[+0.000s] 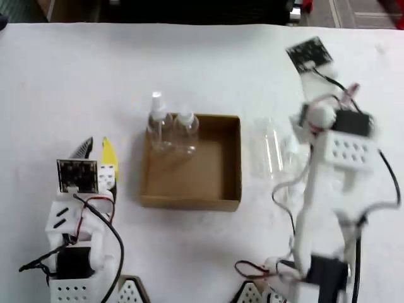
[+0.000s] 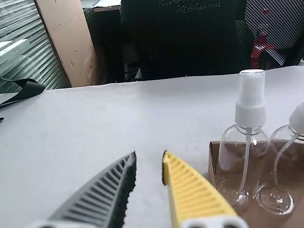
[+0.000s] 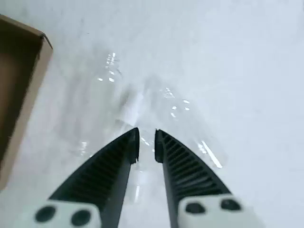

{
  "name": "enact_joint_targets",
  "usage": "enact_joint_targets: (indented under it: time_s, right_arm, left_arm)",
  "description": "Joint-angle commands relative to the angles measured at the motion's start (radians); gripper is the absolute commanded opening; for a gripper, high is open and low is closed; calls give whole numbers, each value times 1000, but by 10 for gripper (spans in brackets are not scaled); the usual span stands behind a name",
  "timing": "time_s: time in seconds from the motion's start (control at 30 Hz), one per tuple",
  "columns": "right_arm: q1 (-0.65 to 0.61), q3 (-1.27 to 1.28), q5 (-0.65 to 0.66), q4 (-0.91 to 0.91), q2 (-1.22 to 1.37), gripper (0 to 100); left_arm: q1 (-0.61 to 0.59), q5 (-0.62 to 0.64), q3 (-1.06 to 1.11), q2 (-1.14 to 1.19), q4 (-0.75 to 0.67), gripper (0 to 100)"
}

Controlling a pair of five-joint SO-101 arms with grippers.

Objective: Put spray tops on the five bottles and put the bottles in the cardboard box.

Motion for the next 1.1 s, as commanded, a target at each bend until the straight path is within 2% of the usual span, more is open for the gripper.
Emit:
enact_joint_targets:
  time_s: [0.0,0.07,0.33,0.47,0.67,0.77,1.07]
  right_arm:
    - [-88,-169,-101,53,170,153]
    - [-119,-269,-163,70,282,193]
    - [-150,-770,-318,205,737,170]
    - [-145,-1011,-327,311,949,166]
    - [-151,-1318,-324,409,1182,166]
    - [-143,-1387,-324,412,1250,166]
    - [-142,-1384,-324,415,1280,166]
  left_arm:
    - [-7,11,-5,-8,-29,90]
    - [-7,9,-5,-8,-29,90]
    - [-5,3,29,-8,-71,90]
    - [-5,3,68,-8,-140,90]
    - [-5,3,71,-8,-144,90]
    - [-5,3,71,-8,-144,90]
    - [-5,3,71,-8,-144,90]
